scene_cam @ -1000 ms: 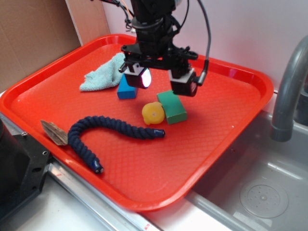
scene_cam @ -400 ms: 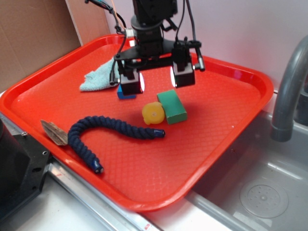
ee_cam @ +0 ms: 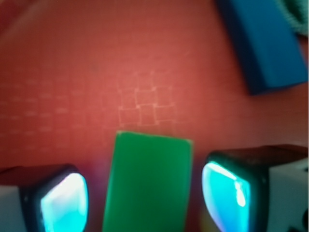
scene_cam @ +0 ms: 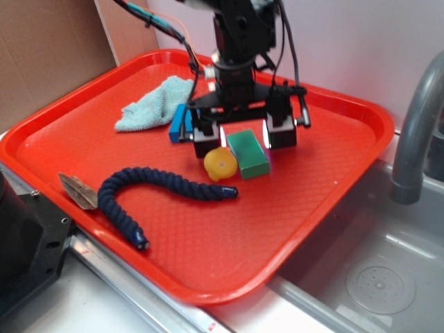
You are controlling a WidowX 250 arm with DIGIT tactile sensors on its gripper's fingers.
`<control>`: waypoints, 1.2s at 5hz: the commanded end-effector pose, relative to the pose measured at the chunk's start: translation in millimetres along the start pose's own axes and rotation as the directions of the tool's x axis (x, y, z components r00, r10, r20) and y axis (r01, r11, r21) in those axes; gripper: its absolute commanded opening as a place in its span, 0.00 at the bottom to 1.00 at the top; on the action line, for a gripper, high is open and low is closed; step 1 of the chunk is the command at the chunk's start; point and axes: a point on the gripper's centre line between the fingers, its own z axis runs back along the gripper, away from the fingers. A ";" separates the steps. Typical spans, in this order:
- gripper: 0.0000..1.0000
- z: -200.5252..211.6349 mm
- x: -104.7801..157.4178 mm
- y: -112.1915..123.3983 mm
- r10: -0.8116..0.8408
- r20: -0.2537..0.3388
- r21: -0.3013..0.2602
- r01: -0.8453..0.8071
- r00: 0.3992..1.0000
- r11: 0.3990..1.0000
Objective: Grab the green block.
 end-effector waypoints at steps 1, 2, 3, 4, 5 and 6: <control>0.00 -1.8 -7.4 -6.3 0.021 0.009 0.068 -0.021 1.000 0.997; 0.00 46.5 4.1 -3.1 -0.204 -0.045 -0.143 0.196 0.978 0.970; 0.00 93.6 24.2 14.6 -0.433 0.043 -0.324 0.422 0.901 0.847; 0.00 137.8 40.8 49.8 -0.556 -0.025 -0.466 0.482 0.831 0.742; 0.00 186.5 52.7 60.4 -0.616 -0.028 -0.485 0.528 0.787 0.697; 0.00 237.3 55.4 64.7 -0.601 -0.001 -0.461 0.533 0.799 0.710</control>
